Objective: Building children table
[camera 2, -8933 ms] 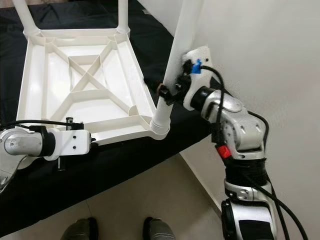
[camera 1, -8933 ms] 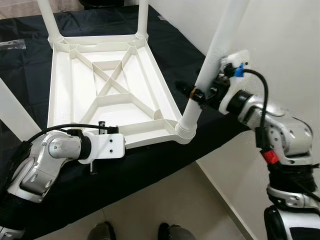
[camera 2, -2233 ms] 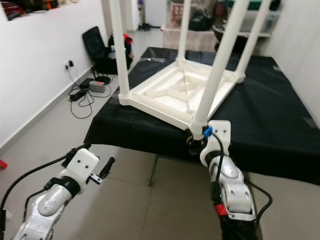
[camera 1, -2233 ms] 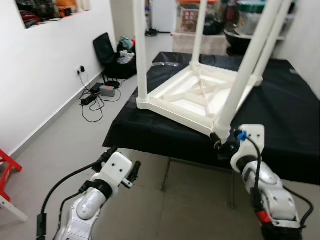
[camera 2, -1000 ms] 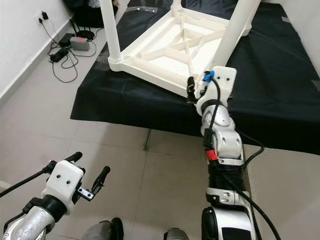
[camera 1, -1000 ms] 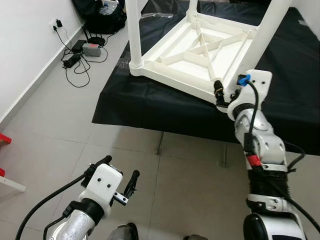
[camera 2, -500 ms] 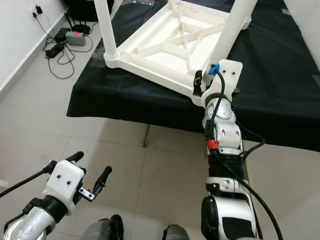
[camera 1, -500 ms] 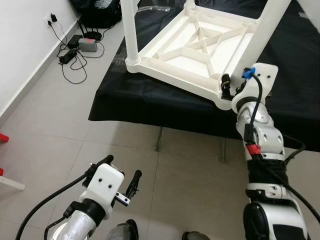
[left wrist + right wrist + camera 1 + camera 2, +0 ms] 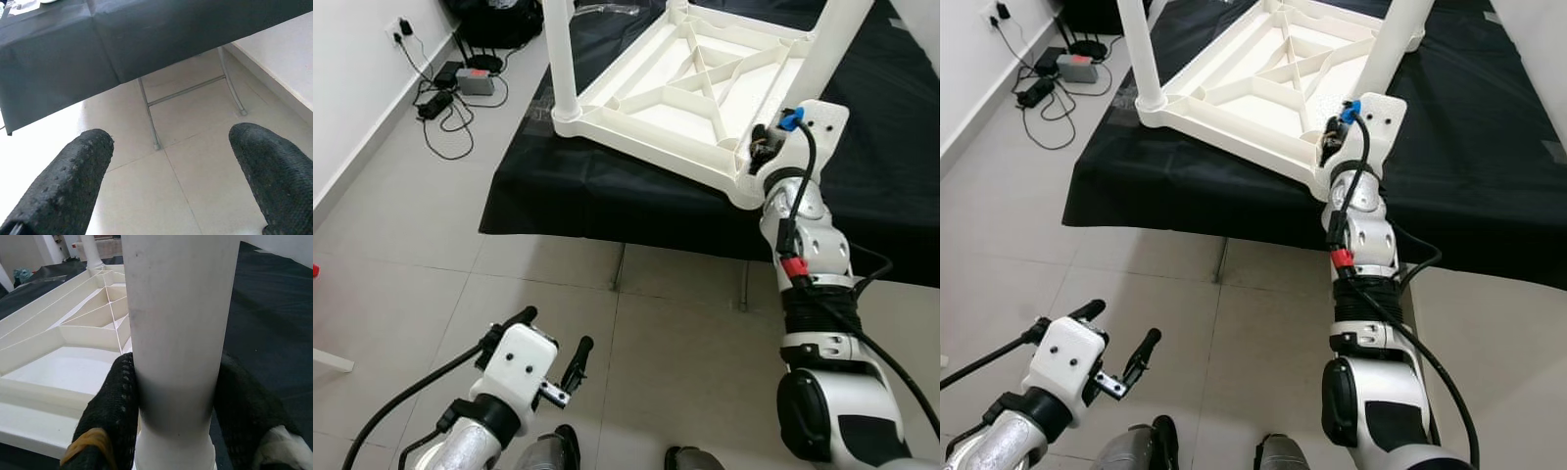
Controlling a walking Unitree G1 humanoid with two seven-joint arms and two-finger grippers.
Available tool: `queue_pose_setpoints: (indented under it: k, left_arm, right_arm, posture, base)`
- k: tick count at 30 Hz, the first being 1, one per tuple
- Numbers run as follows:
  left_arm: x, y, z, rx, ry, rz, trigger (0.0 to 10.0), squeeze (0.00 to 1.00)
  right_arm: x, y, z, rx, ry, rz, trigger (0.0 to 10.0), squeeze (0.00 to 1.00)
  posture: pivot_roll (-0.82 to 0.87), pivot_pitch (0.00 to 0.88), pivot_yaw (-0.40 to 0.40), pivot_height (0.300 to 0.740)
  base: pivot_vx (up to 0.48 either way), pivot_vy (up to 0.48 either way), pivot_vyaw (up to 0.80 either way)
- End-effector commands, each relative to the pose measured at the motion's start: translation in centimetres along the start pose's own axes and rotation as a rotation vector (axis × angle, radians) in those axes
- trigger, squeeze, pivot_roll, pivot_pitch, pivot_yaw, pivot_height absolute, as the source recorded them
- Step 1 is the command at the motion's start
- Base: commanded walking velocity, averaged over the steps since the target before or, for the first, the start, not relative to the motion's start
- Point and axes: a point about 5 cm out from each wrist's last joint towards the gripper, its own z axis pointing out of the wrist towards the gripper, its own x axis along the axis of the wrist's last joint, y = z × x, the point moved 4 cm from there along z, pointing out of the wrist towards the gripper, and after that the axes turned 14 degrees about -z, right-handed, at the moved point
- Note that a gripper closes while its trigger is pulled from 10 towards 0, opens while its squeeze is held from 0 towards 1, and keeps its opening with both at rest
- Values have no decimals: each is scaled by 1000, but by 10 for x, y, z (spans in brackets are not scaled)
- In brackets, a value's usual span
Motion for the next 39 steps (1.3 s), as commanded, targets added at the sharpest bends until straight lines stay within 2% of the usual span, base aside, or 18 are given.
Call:
queue_pose_setpoints:
  k: [1,12,18,19,20,21,22,23,24,25,26,27,28,30,32,34,38,39]
  left_arm:
    - [0,5,-3,-11,-8,-11,10000,0]
    - [1,9,-3,-14,-9,-19,10000,0]
    - [2,10,-6,-16,-12,-22,10000,0]
    - [2,13,-8,-21,-15,-22,10000,0]
    - [10,14,-7,-17,3,-16,10000,0]
    - [9,18,-13,-13,0,-16,10000,0]
    - [9,18,-13,-13,0,-16,10000,0]
    - [9,20,-18,-10,-2,-16,10000,0]
    - [9,20,-18,-10,-2,-16,10000,0]
    - [12,18,-18,23,8,-23,10000,0]
    - [12,18,-18,23,8,-23,10000,0]
    - [14,15,-18,59,17,-25,10000,0]
    - [14,15,-18,59,17,-25,10000,0]
    - [17,10,-15,94,29,-34,10000,0]
    - [16,10,-14,88,27,-30,10000,0]
    - [15,10,-11,73,20,-24,10000,0]
    - [14,9,-9,72,19,-27,10000,0]
    - [14,9,-8,77,23,-24,10000,0]
  right_arm:
    - [0,-4,-1,-29,-5,16,0,0]
    - [-7,-22,-11,-28,-32,23,0,0]
    - [0,-26,-12,12,-7,47,0,0]
    - [17,-61,-17,325,58,126,0,0]
    - [2,-67,-14,821,2,261,0,0]
    - [-4,-58,-18,1093,29,167,0,0]
    - [-4,-58,-18,1093,29,167,0,0]
    - [-12,-44,-23,1245,10,83,0,0]
    - [-12,-44,-23,1245,10,83,0,0]
    - [3,-42,-29,1367,56,125,0,0]
    - [3,-42,-29,1367,56,125,0,0]
    - [15,-53,-29,1380,105,97,0,0]
    - [15,-53,-29,1380,105,97,0,0]
    - [28,-67,-31,1389,168,141,0,0]
    - [28,-70,-30,1367,176,149,0,0]
    - [31,-71,-28,1347,207,186,0,0]
    - [35,-68,-24,1315,237,179,0,0]
    - [40,-64,-17,1246,256,165,0,0]
  posture:
    - [14,256,-52,740]
    - [15,259,-52,740]
    - [12,268,-49,740]
    - [52,271,-37,740]
    - [101,344,-72,740]
    - [143,323,-115,740]
    - [143,323,-115,740]
    - [145,301,-133,740]
    - [145,301,-133,740]
    - [98,326,-166,740]
    - [98,326,-166,740]
    - [80,341,-146,740]
    - [80,341,-146,740]
    - [121,334,-131,740]
    - [118,329,-128,740]
    - [101,315,-122,740]
    - [95,300,-125,740]
    - [86,299,-125,740]
  base:
    - [0,0,0]
    - [0,0,0]
    - [0,0,0]
    - [0,0,0]
    - [0,0,0]
    - [0,0,0]
    - [0,0,0]
    - [0,0,0]
    - [0,0,0]
    - [0,0,0]
    - [0,0,0]
    - [0,0,0]
    - [0,0,0]
    - [0,0,0]
    - [0,0,0]
    - [0,0,0]
    - [0,0,0]
    - [0,0,0]
